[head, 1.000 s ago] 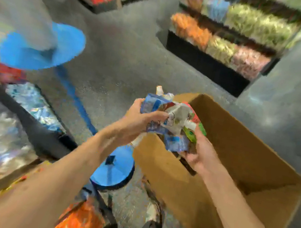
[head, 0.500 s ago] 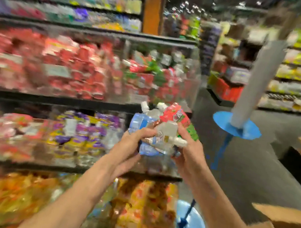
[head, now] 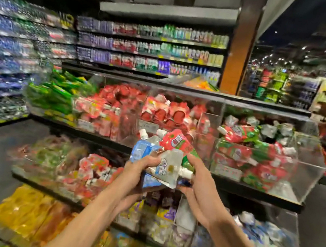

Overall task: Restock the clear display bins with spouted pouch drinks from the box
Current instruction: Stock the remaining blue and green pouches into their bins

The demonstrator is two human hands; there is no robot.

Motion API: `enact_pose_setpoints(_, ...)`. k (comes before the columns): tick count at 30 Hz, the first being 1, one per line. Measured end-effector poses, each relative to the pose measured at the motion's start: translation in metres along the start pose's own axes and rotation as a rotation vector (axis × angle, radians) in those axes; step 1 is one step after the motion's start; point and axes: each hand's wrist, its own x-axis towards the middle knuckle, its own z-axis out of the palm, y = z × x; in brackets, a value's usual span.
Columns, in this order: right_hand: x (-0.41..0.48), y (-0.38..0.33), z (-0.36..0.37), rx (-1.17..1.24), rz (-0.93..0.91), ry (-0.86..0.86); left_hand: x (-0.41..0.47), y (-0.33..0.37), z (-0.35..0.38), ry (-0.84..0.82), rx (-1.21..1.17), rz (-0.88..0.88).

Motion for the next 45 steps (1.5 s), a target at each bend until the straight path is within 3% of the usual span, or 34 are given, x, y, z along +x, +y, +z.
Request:
enact_pose_setpoints(5, 0.035, -0.028, -0.016, -0.215, -0.027, -0.060, 0.040, 0.006, 0.003, -0.002, 0.055, -0.028)
enact_pose_setpoints(11, 0.057, -0.069, -0.051, -0.428, -0.011, 0.056, 0.091, 0.013, 0.026, -0.066, 0.123, -0.045)
enact_pose_setpoints(17, 0.052, -0.084, -0.074, -0.246, -0.087, 0.235, 0.129, 0.012, 0.056, -0.191, 0.154, -0.038)
enact_pose_setpoints(22, 0.041, -0.102, -0.104, -0.331, -0.276, 0.468, 0.138, 0.011, 0.082, -0.318, 0.117, -0.014)
enact_pose_setpoints(26, 0.025, -0.143, -0.146, -0.674, -0.431, 0.638, 0.140, 0.011, 0.104, -0.341, 0.129, -0.019)
enact_pose_setpoints(31, 0.042, -0.169, -0.207, -1.275, -0.285, 0.768, 0.144, 0.007, 0.132, -0.296, 0.168, 0.033)
enact_pose_setpoints(37, 0.075, -0.175, -0.226, -1.512, -0.225, 0.593, 0.150, 0.008, 0.160, -0.255, 0.171, 0.076)
enact_pose_setpoints(41, 0.096, -0.179, -0.227, -1.484, -0.374, 0.604, 0.160, 0.009, 0.164, -0.180, 0.163, 0.121)
enact_pose_setpoints(45, 0.112, -0.181, -0.220, -1.656, -0.632, 0.553, 0.176, 0.017, 0.154, -0.108, 0.138, 0.133)
